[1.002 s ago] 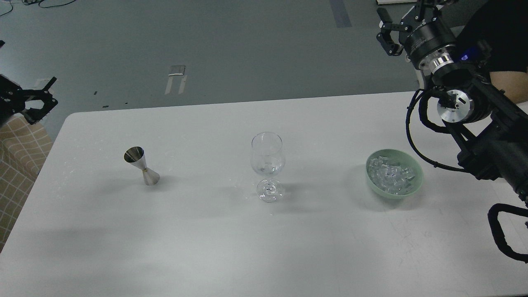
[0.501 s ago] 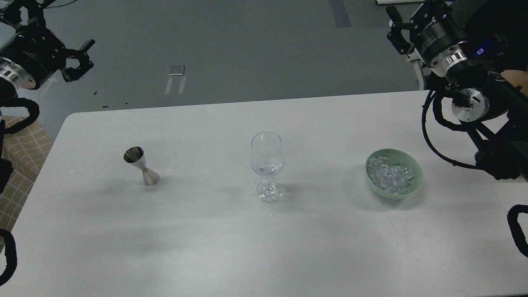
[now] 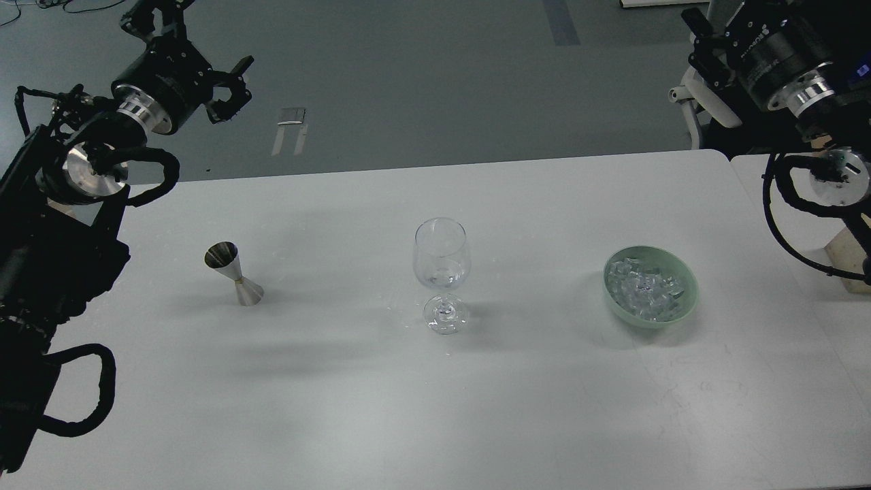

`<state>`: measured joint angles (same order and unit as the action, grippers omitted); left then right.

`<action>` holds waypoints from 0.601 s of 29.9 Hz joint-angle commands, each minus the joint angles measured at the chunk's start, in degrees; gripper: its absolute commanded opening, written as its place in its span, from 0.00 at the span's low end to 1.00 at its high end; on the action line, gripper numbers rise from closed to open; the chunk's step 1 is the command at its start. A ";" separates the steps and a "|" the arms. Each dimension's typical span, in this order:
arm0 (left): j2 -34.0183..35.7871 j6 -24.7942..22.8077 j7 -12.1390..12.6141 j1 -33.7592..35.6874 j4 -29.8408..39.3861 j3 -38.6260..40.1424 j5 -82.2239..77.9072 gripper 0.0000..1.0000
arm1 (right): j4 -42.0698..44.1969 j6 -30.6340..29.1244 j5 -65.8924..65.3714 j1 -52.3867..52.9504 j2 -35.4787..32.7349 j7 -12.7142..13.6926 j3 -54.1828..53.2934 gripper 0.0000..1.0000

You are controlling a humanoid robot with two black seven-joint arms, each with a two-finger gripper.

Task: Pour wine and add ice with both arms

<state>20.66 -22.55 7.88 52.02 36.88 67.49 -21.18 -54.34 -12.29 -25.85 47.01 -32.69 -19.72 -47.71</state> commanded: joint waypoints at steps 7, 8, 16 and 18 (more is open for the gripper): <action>-2.65 0.13 0.03 0.01 0.39 -0.07 -0.80 0.98 | -13.50 3.94 -16.50 -8.24 -12.04 -0.05 0.34 1.00; -2.73 0.13 0.03 0.01 0.48 -0.07 -0.80 0.98 | -15.69 4.37 -19.03 -9.64 -14.14 -0.05 0.43 1.00; -2.82 0.13 0.12 -0.08 0.56 -0.07 -0.80 0.98 | -26.16 12.36 -45.20 -18.34 -22.59 -0.49 0.43 1.00; -2.82 0.05 0.12 -0.17 0.65 -0.07 -0.80 0.98 | -27.57 15.70 -52.87 -20.02 -22.69 -0.58 0.43 1.00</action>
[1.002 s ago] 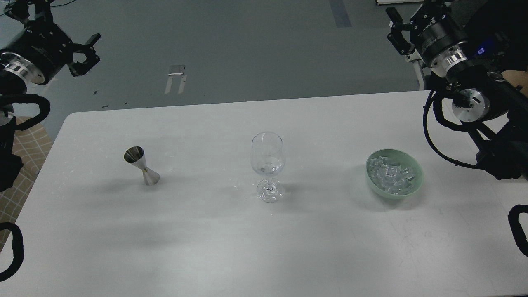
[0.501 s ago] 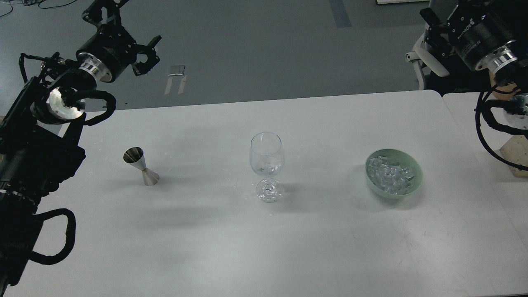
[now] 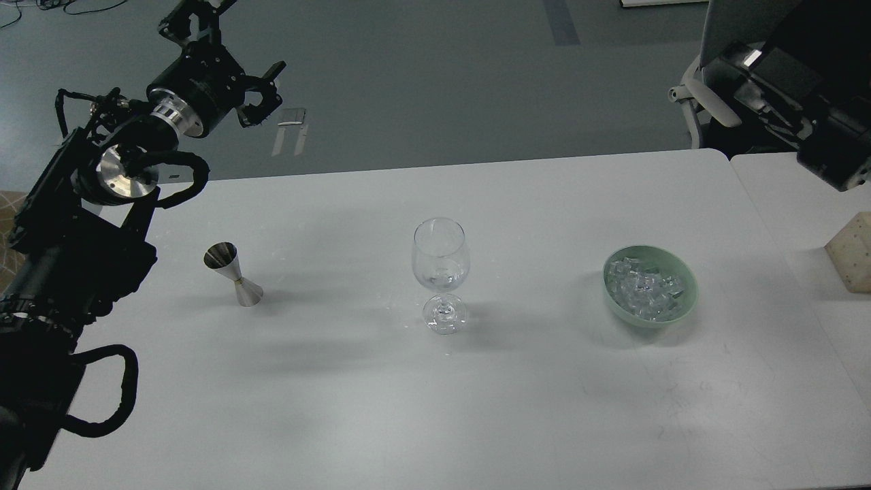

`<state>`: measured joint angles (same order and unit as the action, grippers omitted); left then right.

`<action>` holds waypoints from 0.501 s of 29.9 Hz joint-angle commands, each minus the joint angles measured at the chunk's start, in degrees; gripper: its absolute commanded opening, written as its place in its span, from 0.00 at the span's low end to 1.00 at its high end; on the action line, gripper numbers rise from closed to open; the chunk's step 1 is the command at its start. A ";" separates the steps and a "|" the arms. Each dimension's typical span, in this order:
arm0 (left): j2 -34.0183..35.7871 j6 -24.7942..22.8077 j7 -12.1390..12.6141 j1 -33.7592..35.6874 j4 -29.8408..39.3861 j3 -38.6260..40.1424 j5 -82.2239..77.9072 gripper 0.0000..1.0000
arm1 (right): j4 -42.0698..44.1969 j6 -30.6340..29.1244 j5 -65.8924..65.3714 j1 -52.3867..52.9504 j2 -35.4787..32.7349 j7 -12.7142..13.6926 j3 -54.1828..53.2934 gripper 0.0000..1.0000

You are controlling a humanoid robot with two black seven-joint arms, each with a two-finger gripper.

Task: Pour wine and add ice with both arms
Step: 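Lower the right gripper toward the green ice bowl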

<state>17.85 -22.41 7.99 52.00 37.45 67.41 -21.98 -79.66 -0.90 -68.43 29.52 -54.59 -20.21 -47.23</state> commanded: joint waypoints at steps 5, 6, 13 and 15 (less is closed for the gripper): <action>-1.41 -0.09 0.01 -0.32 0.08 0.00 -0.09 0.98 | -2.78 12.31 -29.71 -6.92 1.06 -0.01 0.03 1.00; -1.41 -0.09 0.01 -0.32 0.08 0.00 -0.09 0.98 | -2.52 13.11 -31.40 -7.46 1.67 -0.01 0.03 1.00; -1.94 -0.17 0.01 -0.67 0.17 0.00 0.00 0.98 | 1.08 19.60 -42.74 -15.27 6.33 -0.18 0.03 1.00; -1.94 -0.17 0.01 -0.67 0.17 0.00 0.00 0.98 | 2.49 21.10 -44.24 -15.99 8.09 -0.18 -0.05 1.00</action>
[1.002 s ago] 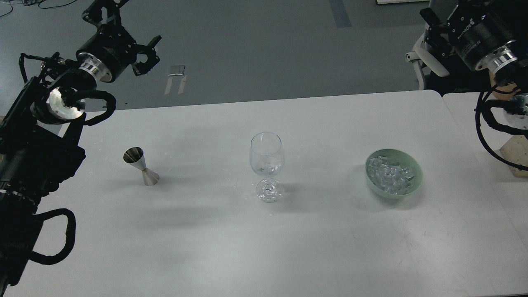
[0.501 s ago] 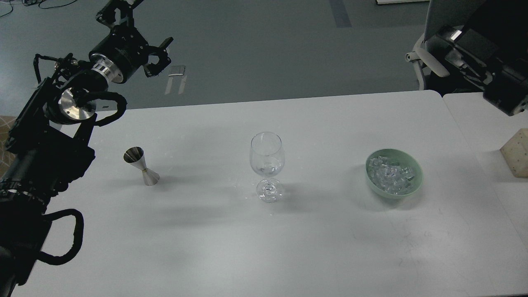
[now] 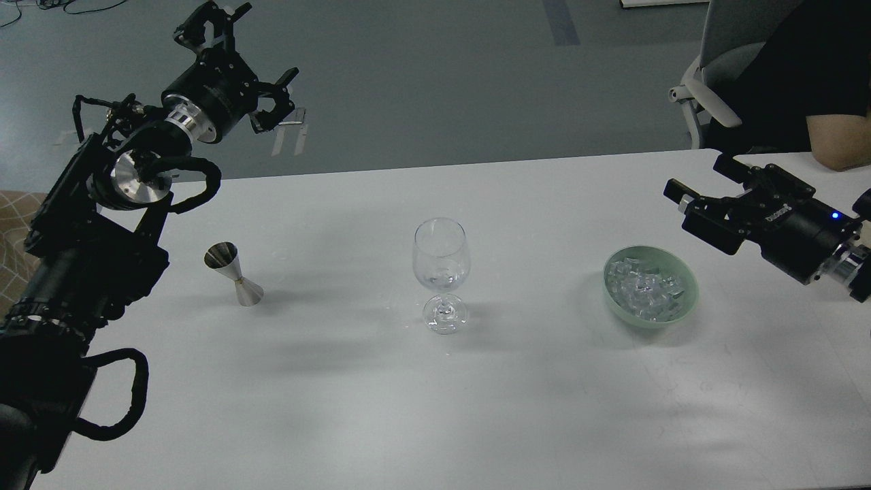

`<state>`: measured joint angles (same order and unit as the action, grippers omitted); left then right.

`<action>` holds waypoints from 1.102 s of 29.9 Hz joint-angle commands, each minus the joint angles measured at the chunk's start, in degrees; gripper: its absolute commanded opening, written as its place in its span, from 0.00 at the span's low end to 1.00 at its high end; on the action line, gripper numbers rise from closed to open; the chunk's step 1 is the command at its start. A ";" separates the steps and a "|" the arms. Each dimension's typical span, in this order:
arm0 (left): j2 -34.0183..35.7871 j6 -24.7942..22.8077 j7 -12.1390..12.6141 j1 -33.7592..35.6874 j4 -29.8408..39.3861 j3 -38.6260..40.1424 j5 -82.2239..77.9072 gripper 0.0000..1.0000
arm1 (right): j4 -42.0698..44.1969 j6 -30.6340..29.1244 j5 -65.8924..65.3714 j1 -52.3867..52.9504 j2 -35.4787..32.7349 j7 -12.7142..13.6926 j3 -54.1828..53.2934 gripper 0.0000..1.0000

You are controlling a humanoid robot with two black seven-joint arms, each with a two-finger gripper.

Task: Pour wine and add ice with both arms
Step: 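Lower the right gripper toward the green ice bowl, then grasp an ice cube from the bowl with the right gripper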

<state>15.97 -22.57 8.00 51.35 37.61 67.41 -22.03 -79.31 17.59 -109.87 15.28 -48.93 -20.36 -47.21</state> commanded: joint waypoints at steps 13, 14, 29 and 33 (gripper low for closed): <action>-0.06 -0.37 0.00 -0.11 0.01 0.00 0.06 0.98 | 14.97 8.60 -6.85 -2.44 13.33 -0.73 2.37 1.00; -0.06 -0.37 0.00 -0.11 0.01 0.00 0.06 0.98 | 15.06 8.60 -6.85 -2.36 13.68 -0.73 2.99 1.00; 0.20 -0.54 0.00 -0.11 0.01 0.00 0.15 0.98 | 18.67 7.63 -6.76 -1.56 16.50 -0.64 5.37 1.00; 0.20 -0.54 0.00 -0.11 0.01 0.00 0.15 0.98 | 18.67 6.49 -6.76 -1.30 16.67 -0.64 5.37 0.98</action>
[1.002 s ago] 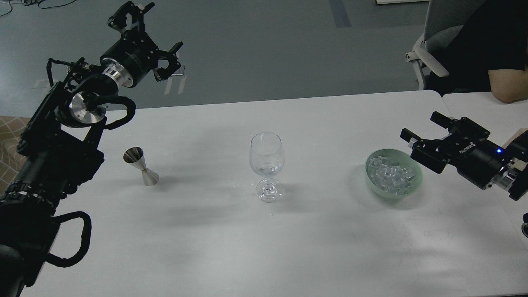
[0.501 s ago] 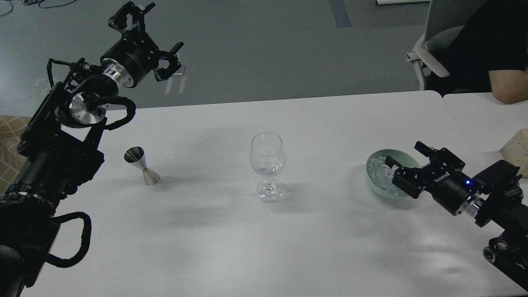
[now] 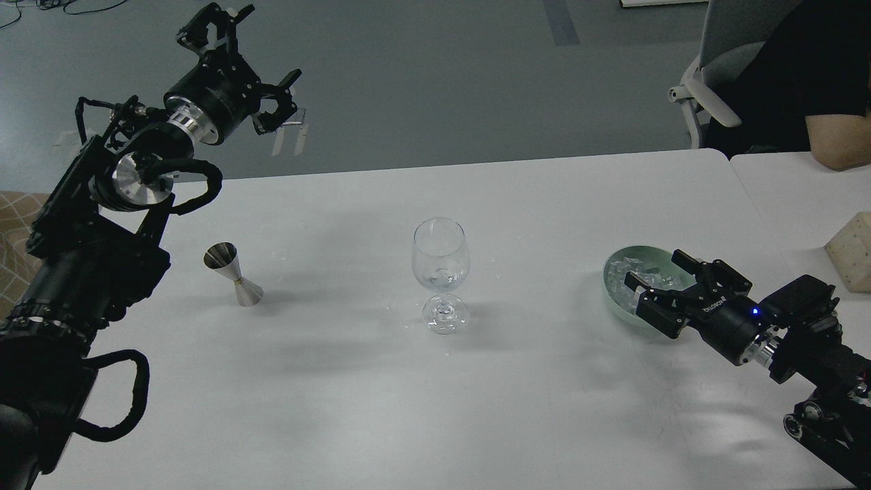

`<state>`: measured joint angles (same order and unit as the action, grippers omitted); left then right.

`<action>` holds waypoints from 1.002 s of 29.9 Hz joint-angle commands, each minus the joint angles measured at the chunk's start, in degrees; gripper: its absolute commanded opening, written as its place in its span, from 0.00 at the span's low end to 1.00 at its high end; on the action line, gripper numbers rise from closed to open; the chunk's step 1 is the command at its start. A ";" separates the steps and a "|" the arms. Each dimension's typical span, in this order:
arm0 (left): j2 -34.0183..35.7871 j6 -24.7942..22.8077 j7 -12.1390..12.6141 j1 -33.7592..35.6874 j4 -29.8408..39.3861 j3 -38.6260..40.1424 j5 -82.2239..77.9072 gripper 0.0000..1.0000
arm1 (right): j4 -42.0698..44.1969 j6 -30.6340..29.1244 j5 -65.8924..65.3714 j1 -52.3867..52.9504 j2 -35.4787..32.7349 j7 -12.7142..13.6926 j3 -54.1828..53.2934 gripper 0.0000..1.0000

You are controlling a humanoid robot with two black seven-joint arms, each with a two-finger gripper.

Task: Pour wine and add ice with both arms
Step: 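Grasp an ice cube from the bowl with the right gripper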

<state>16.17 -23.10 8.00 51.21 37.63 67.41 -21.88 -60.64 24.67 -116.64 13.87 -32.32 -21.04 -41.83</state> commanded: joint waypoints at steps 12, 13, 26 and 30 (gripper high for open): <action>0.35 -0.10 0.00 -0.05 -0.01 0.00 -0.01 0.98 | -0.44 -6.13 -0.08 0.46 -0.11 0.65 0.00 0.60; 0.35 -0.01 0.00 -0.05 -0.01 0.00 -0.01 0.98 | -0.44 -6.13 -0.08 0.46 -0.11 0.74 0.00 0.59; 0.53 -0.10 -0.09 -0.05 -0.01 0.00 -0.01 0.98 | -0.44 -7.89 0.01 0.81 -0.11 0.83 0.00 0.53; 0.88 -0.10 -0.09 -0.05 -0.01 0.00 0.08 0.98 | -0.53 -7.89 0.01 0.90 -0.11 0.83 0.00 0.50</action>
<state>16.79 -23.21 7.91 51.15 37.61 67.41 -21.88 -61.10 16.80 -116.64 14.69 -32.43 -20.21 -41.83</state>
